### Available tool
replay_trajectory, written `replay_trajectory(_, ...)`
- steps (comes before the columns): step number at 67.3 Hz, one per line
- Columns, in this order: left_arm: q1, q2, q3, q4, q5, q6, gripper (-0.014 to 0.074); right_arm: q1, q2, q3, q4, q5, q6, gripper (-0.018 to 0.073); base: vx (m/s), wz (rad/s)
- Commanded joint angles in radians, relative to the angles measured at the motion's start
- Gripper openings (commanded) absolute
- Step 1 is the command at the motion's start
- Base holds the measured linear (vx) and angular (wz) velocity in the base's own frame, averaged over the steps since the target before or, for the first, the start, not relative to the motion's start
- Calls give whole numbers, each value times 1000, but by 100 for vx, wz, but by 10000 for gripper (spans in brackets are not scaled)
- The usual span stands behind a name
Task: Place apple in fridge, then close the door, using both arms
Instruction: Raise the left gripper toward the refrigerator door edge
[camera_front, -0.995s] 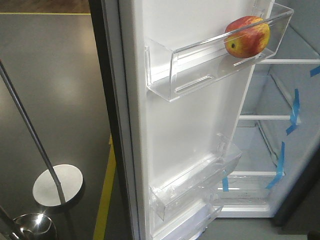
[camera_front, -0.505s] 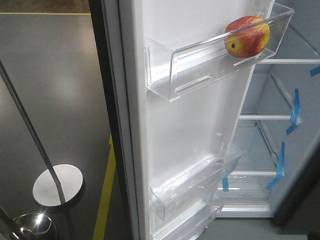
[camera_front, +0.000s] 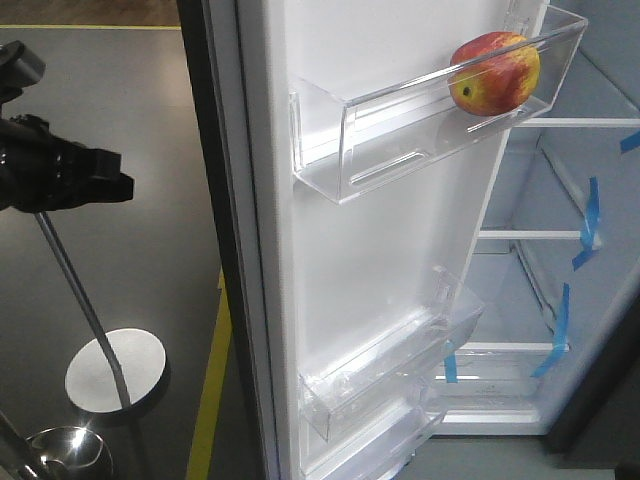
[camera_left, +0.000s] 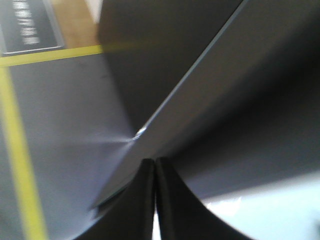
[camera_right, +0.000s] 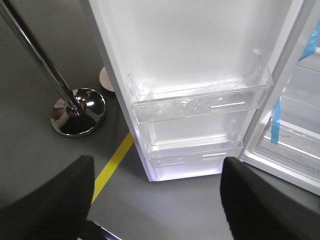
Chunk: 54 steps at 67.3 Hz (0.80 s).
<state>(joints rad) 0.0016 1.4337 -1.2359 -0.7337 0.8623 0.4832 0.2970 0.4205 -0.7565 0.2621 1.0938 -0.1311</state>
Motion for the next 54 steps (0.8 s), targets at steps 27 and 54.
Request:
replay_trajectory(27,-3,318,-260,-551,127,173,-6,-1,10,-22,10,-54,-4,503,0,0)
replay_trajectory(54,-77,367,-271,-693,256,243,-6,-1,10,-22,10,-54,-4,503,0,0)
